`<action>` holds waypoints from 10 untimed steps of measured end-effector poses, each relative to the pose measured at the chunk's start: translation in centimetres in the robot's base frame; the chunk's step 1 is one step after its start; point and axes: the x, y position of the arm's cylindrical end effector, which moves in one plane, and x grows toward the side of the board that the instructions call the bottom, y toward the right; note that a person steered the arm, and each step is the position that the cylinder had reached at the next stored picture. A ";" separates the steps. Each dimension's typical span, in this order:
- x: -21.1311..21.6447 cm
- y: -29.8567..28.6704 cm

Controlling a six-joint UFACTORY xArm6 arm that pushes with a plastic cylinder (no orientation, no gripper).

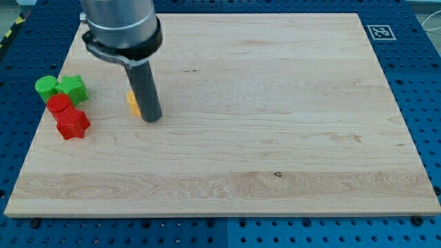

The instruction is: Slide the yellow hexagon towards the top left

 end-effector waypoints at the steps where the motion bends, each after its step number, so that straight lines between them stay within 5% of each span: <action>1: -3.6 -1.0; 4: -10.8 -3.2; 10: -3.5 -3.0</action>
